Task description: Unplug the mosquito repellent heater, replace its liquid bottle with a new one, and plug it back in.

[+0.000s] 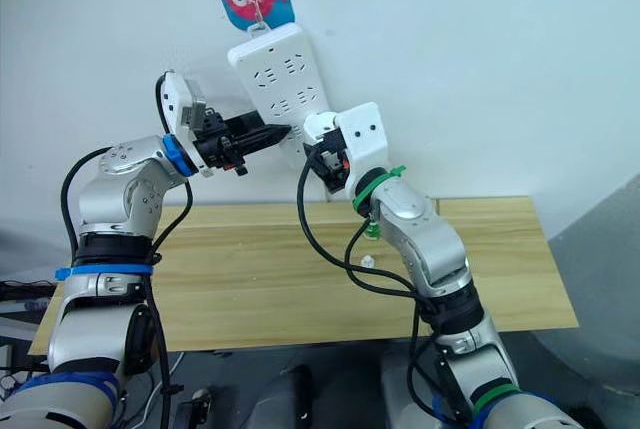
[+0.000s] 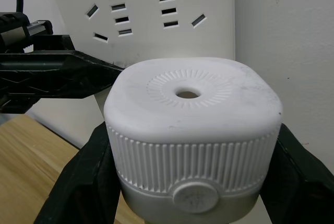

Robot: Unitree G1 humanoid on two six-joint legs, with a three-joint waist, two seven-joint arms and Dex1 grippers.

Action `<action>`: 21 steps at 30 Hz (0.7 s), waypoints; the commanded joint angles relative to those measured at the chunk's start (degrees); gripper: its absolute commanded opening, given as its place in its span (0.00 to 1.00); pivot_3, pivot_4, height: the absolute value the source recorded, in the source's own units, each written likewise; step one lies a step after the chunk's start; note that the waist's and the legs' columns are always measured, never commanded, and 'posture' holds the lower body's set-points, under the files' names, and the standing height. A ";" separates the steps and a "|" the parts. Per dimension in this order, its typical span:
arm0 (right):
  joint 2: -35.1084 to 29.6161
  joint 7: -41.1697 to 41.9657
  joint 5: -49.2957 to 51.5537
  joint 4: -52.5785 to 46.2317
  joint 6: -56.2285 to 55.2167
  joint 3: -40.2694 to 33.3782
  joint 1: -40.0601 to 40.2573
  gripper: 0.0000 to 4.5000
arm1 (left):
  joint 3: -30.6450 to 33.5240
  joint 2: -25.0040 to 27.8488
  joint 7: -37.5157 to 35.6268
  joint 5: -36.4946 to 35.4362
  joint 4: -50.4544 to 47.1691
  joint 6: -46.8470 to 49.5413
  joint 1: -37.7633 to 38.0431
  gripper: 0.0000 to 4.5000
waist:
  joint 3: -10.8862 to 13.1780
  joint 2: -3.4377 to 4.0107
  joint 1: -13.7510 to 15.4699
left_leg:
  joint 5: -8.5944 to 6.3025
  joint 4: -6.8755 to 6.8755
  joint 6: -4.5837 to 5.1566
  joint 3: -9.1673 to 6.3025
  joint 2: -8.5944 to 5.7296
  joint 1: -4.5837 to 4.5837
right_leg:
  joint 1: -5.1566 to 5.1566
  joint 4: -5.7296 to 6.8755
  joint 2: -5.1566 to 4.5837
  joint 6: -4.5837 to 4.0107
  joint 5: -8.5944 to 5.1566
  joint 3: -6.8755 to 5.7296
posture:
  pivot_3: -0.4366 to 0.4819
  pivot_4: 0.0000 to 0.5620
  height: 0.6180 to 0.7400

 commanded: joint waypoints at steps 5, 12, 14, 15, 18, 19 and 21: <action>1.01 2.48 -0.54 4.11 -2.14 -0.84 -3.66 0.66 | -0.94 -1.01 -1.40 -1.02 -3.78 -0.42 -0.62 0.28 | 0.00 0.00 -0.24 | 0.07 -0.01 0.08 0.03 0.04 0.07 | 0.00 0.06 0.05 -0.04 0.03 0.03 | 0.29 0.39 0.86; -0.64 2.22 -2.01 -0.75 -0.10 -1.00 -1.42 1.00 | -0.28 -1.10 0.07 0.71 -1.09 -3.80 -1.25 0.28 | 0.00 0.00 0.56 | 0.07 -0.12 0.08 -0.02 -0.01 -0.07 | -0.04 -0.07 0.00 -0.05 0.04 -0.04 | 0.28 0.39 0.86; -1.48 2.30 -2.42 -3.67 1.02 -1.00 0.11 1.00 | -0.12 -1.00 0.60 1.10 -0.54 -4.74 -1.20 0.28 | 0.00 0.00 0.64 | 0.06 -0.17 0.08 -0.04 -0.07 -0.24 | -0.07 -0.24 -0.12 -0.05 0.04 -0.10 | 0.29 0.39 0.86; -1.91 2.48 -2.29 -5.18 1.63 -1.12 0.86 1.00 | 0.08 -1.01 0.98 1.11 -0.27 -5.01 -1.22 0.28 | 0.00 0.00 0.68 | 0.06 -0.16 0.08 -0.05 -0.06 -0.35 | -0.11 -0.34 -0.18 -0.05 0.04 -0.14 | 0.29 0.39 0.86; -4.73 3.81 -1.75 -10.59 3.84 -1.44 3.39 1.00 | 0.79 -0.95 2.61 1.34 0.79 -6.23 -1.49 0.28 | 0.00 0.00 0.85 | 0.06 -0.14 0.08 -0.05 -0.09 -0.39 | -0.13 -0.35 -0.23 -0.05 0.03 -0.15 | 0.29 0.38 0.86; -5.53 4.24 -1.18 -12.50 4.82 -1.81 4.07 1.00 | 0.90 -0.84 3.30 1.61 1.25 -6.63 -1.71 0.28 | 0.00 -0.01 0.99 | 0.06 -0.12 0.08 -0.06 -0.13 -0.39 | -0.13 -0.33 -0.21 -0.05 0.03 -0.16 | 0.29 0.38 0.86; -6.73 5.14 -0.03 -16.01 6.59 -2.06 5.31 1.00 | 1.38 -0.81 3.61 1.17 2.05 -7.17 -2.17 0.28 | 0.00 -0.01 0.96 | 0.07 -0.05 0.07 -0.06 -0.11 -0.36 | -0.13 -0.25 -0.15 -0.03 0.04 -0.14 | 0.29 0.38 0.86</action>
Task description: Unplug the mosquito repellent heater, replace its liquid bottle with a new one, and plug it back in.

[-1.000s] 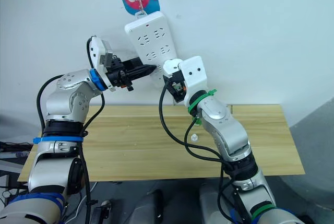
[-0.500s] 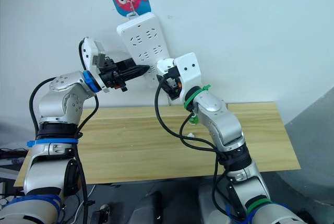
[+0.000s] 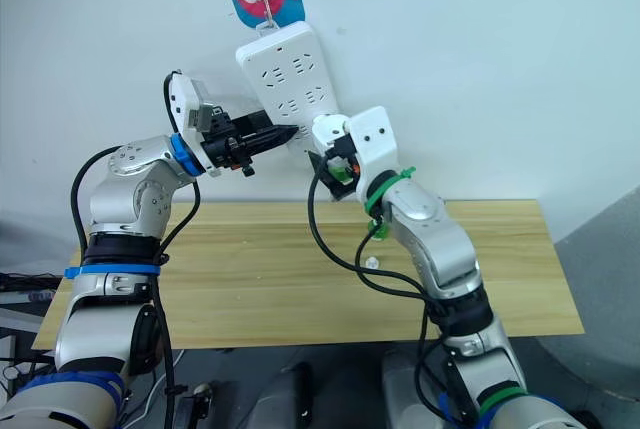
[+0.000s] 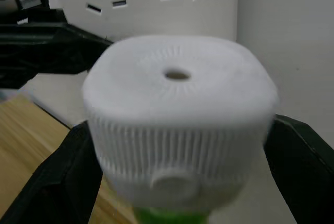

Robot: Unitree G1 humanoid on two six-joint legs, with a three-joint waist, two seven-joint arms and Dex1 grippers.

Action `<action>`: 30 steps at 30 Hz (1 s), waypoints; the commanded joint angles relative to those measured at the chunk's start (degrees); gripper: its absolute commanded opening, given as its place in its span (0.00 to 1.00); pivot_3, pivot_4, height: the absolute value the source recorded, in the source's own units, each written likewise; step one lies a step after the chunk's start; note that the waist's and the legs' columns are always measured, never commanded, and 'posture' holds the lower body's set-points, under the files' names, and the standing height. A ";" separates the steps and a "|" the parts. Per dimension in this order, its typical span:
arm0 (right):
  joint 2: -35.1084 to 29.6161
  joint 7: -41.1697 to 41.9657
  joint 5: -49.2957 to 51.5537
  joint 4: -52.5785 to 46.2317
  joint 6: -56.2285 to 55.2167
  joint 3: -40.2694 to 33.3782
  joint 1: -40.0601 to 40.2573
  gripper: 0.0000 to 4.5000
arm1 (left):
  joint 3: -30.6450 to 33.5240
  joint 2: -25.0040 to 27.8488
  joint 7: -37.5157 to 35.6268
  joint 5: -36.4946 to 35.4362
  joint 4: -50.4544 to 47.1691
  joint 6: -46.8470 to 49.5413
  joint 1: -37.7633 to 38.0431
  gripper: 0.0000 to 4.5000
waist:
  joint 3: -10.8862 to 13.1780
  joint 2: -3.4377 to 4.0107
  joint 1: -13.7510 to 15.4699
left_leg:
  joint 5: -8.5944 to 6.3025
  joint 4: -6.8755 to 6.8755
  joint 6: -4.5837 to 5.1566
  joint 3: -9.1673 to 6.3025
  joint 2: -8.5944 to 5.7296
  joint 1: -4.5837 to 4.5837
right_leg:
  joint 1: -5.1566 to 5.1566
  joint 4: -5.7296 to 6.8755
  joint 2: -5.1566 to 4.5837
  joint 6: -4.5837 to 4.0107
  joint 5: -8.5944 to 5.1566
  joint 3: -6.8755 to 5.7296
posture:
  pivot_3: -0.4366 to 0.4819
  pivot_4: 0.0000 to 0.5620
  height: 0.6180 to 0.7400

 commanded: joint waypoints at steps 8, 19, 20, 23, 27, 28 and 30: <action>-2.30 2.64 5.11 -14.53 7.18 -1.35 3.47 1.00 | 3.14 2.17 7.44 3.08 5.30 -7.79 -4.05 0.65 | -0.01 -0.01 0.02 | 0.00 -0.02 0.01 -0.02 0.04 0.05 | 0.01 0.06 0.09 0.01 0.01 0.01 | 0.29 0.38 0.86; -4.66 5.44 8.15 -17.32 8.46 -0.60 4.28 1.00 | 3.82 6.48 8.17 4.28 2.54 -9.64 -0.36 0.83 | 0.00 -0.01 -0.34 | 0.10 -0.04 -0.05 -0.07 0.12 0.09 | 0.01 0.13 0.17 0.01 0.01 -0.03 | 0.30 0.37 0.86; -5.36 6.49 8.61 -17.88 8.22 -0.18 4.69 1.00 | 4.06 8.61 6.83 4.01 -0.64 -8.33 2.47 0.83 | -0.01 -0.01 -0.57 | 0.10 -0.06 -0.05 -0.07 0.13 0.10 | 0.01 0.14 0.17 0.01 0.01 -0.03 | 0.30 0.38 0.86; -6.37 8.90 10.22 -18.89 7.36 0.36 5.40 1.00 | 4.62 14.10 3.36 2.05 -9.42 -3.71 10.05 0.83 | 0.00 -0.01 -1.31 | 0.10 -0.18 -0.04 -0.03 0.21 0.23 | 0.01 0.17 0.18 -0.02 0.01 0.06 | 0.32 0.38 0.86; -6.41 11.23 12.71 -19.33 6.37 0.21 5.92 0.73 | 7.49 20.57 -0.38 -2.80 -23.24 4.36 21.06 0.84 | 0.00 -0.02 -0.37 | 0.09 -0.39 -0.05 -0.05 0.19 0.21 | -0.02 0.04 0.11 -0.09 -0.05 -0.01 | 0.37 0.38 0.86; -6.60 11.90 13.09 -19.28 6.03 0.34 5.93 0.65 | 8.39 21.50 -0.74 -4.22 -26.29 6.38 23.19 0.84 | -0.01 -0.03 0.14 | 0.09 -0.38 -0.05 -0.07 0.18 0.16 | -0.02 -0.01 0.09 -0.09 -0.05 -0.06 | 0.39 0.37 0.86; -6.37 12.69 13.21 -18.17 4.70 0.85 5.76 0.49 | 11.19 23.68 -1.93 -9.87 -36.93 13.08 30.79 0.84 | -0.02 -0.05 0.90 | 0.09 -0.35 -0.05 -0.10 0.18 0.10 | -0.02 -0.04 0.02 -0.09 -0.05 -0.09 | 0.43 0.37 0.86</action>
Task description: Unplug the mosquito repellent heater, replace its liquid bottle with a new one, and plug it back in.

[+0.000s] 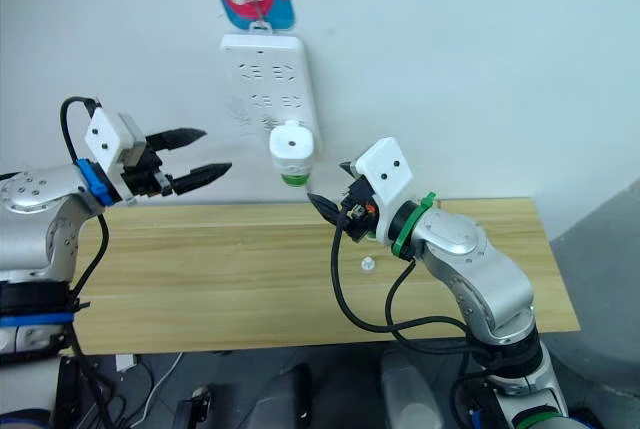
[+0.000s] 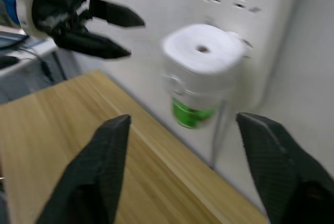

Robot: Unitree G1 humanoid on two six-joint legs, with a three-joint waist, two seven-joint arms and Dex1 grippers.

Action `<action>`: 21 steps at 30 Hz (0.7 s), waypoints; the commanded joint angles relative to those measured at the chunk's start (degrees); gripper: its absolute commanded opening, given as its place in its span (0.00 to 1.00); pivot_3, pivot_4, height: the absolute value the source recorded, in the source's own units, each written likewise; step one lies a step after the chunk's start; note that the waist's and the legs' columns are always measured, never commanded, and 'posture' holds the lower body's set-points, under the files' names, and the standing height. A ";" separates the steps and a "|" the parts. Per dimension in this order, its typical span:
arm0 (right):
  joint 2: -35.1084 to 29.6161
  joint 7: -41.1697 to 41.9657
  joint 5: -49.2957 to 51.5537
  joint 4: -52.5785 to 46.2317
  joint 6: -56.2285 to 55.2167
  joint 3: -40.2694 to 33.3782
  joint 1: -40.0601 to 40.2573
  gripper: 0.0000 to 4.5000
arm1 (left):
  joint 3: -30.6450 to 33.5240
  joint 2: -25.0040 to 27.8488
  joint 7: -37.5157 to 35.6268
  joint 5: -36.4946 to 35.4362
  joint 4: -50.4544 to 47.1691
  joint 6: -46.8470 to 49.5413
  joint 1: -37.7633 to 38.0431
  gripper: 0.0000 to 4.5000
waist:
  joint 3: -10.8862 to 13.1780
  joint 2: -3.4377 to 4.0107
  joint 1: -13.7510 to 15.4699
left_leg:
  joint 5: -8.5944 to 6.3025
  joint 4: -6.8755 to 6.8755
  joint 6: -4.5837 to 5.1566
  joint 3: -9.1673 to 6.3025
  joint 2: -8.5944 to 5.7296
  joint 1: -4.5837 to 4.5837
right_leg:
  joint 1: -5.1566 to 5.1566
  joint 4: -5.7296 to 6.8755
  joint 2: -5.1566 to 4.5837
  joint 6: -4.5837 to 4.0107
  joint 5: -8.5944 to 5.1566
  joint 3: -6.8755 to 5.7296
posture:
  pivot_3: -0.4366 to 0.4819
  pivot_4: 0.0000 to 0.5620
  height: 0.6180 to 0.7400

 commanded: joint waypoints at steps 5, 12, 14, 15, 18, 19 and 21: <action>0.92 0.96 -2.20 4.62 -7.70 2.40 -1.93 0.09 | 9.58 2.30 4.86 -16.55 -33.24 16.88 17.55 0.84 | -0.07 -0.13 2.48 | 0.00 0.05 -0.01 0.10 -0.03 0.04 | 0.06 -0.03 -0.18 0.06 -0.03 0.09 | 0.47 0.36 0.86; 2.57 0.14 -5.68 11.03 -11.92 3.46 -3.93 0.01 | 9.25 0.54 10.38 -19.19 -40.38 19.06 21.16 0.84 | -0.11 -0.19 4.09 | 0.08 0.25 -0.10 0.24 -0.05 0.11 | 0.13 -0.01 0.00 0.17 -0.07 0.15 | 0.48 0.35 0.86; 2.92 -0.49 -6.68 12.27 -12.65 3.37 -4.33 0.01 | 9.03 0.49 10.91 -19.61 -40.40 19.10 21.08 0.84 | -0.11 -0.19 4.23 | 0.08 0.22 -0.10 0.25 -0.04 0.11 | 0.11 -0.01 0.00 0.01 0.02 0.13 | 0.48 0.36 0.86; 3.02 -1.01 -7.25 12.90 -12.89 3.23 -4.51 0.01 | 8.86 0.55 10.95 -19.66 -40.46 19.05 21.14 0.84 | -0.11 -0.19 4.40 | 0.07 0.19 -0.10 0.25 -0.04 0.11 | 0.10 -0.01 0.00 0.01 0.02 0.13 | 0.48 0.36 0.86; 3.09 -2.17 -8.52 14.41 -13.01 2.66 -4.98 0.01 | 8.49 0.64 11.10 -19.68 -40.40 18.88 21.07 0.84 | -0.11 -0.19 4.52 | 0.07 0.14 -0.10 0.27 -0.03 0.10 | 0.06 -0.01 0.00 0.00 0.02 0.13 | 0.48 0.36 0.86; 3.06 -2.37 -8.82 14.72 -13.14 2.50 -5.06 0.01 | 8.40 0.64 11.11 -19.68 -40.34 18.82 21.01 0.84 | -0.11 -0.19 4.53 | 0.07 0.13 -0.10 0.26 -0.03 0.11 | 0.06 -0.01 0.00 0.00 0.02 0.12 | 0.48 0.36 0.86; 3.07 -2.58 -8.99 15.15 -13.27 2.16 -5.19 0.01 | 8.16 0.61 11.12 -19.65 -40.21 18.74 20.82 0.84 | -0.11 -0.19 4.54 | 0.07 0.12 -0.10 0.27 -0.03 0.10 | 0.06 -0.01 0.00 0.00 0.02 0.13 | 0.48 0.36 0.86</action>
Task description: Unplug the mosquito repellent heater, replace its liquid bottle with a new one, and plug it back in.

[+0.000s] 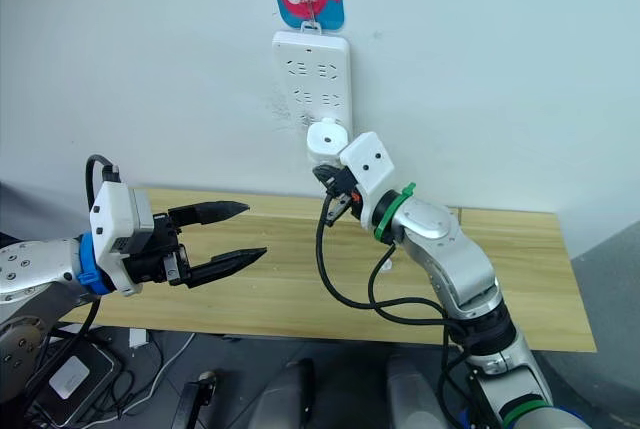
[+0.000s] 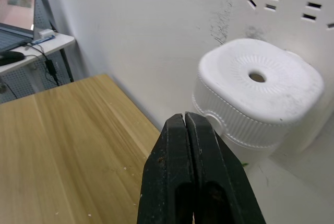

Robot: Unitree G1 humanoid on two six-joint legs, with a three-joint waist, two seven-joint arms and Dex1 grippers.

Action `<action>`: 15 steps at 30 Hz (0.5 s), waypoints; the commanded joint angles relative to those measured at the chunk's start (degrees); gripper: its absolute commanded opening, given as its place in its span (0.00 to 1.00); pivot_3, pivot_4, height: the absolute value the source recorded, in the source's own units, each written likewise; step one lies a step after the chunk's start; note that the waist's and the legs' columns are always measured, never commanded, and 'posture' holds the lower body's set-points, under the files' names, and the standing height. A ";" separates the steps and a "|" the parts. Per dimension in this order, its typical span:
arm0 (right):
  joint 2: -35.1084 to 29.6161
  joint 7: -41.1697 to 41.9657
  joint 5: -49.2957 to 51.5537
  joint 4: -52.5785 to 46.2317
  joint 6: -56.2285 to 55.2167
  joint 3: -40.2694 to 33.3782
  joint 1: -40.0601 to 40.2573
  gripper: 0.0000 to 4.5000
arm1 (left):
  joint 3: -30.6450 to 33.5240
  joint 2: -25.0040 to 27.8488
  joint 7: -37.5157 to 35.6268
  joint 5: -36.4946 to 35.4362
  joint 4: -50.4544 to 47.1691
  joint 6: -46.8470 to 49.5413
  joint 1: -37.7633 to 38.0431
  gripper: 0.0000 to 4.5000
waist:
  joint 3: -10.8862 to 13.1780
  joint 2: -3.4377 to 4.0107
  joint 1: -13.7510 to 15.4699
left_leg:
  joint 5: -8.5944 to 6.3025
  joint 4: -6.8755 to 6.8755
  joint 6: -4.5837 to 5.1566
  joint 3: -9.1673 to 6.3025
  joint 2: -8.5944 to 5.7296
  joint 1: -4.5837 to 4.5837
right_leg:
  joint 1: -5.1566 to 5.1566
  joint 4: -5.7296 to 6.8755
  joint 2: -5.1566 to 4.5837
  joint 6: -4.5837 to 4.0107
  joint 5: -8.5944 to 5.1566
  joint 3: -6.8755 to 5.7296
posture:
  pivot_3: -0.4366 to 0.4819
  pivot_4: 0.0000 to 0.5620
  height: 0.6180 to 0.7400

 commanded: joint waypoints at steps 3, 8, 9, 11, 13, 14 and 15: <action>0.41 -0.71 -0.87 -0.65 -1.38 -1.70 -1.58 0.01 | -0.14 0.09 -0.12 -1.33 -1.12 -0.60 -0.41 0.84 | 0.00 0.00 0.00 | 0.00 0.02 0.00 0.01 0.00 0.00 | 0.00 0.00 0.00 0.00 0.00 0.01 | 0.47 0.36 0.86; 0.57 -1.63 -2.03 -0.06 -1.87 -2.35 -1.66 0.01 | -0.83 0.04 -0.21 -1.02 -0.76 -0.91 -0.89 0.84 | 0.00 0.00 0.02 | 0.00 0.04 0.00 0.03 0.00 0.00 | 0.00 0.00 0.00 0.00 0.00 0.02 | 0.47 0.36 0.86; 0.64 -1.96 -2.34 0.15 -1.95 -2.42 -1.76 0.01 | -1.00 -0.01 -0.18 -0.97 -0.68 -0.96 -1.06 0.84 | 0.00 0.00 0.02 | 0.00 0.04 0.00 0.04 0.00 0.00 | 0.00 0.00 0.00 0.00 0.00 0.03 | 0.47 0.36 0.86; 0.88 -3.08 -3.21 0.66 -2.09 -2.66 -1.93 0.01 | -1.36 -0.10 -0.12 -0.86 -0.52 -1.07 -1.37 0.84 | 0.00 0.00 0.04 | 0.00 0.06 0.00 0.04 0.00 0.00 | 0.00 0.01 0.00 0.00 0.00 0.03 | 0.47 0.36 0.86; 0.98 -4.22 -4.20 1.19 -2.25 -2.88 -2.14 0.01 | -1.73 -0.17 -0.08 -0.72 -0.32 -1.26 -1.66 0.84 | 0.00 0.00 0.07 | 0.00 0.08 0.00 0.04 0.00 0.00 | 0.01 0.01 0.00 0.00 0.00 0.03 | 0.47 0.36 0.86; 0.96 -4.63 -4.61 1.39 -2.34 -2.99 -2.23 0.01 | -1.89 -0.21 -0.05 -0.66 -0.21 -1.36 -1.78 0.84 | 0.00 0.00 0.11 | 0.00 0.10 0.00 0.04 0.00 0.00 | 0.01 0.02 0.00 0.00 0.01 0.04 | 0.47 0.36 0.86; 0.86 -4.93 -4.98 1.54 -2.42 -3.10 -2.28 0.01 | -2.04 -0.27 -0.01 -0.66 -0.12 -1.43 -1.89 0.84 | 0.00 0.00 0.17 | 0.00 0.10 0.00 0.05 0.00 0.00 | 0.01 0.02 0.00 0.00 0.01 0.04 | 0.47 0.36 0.86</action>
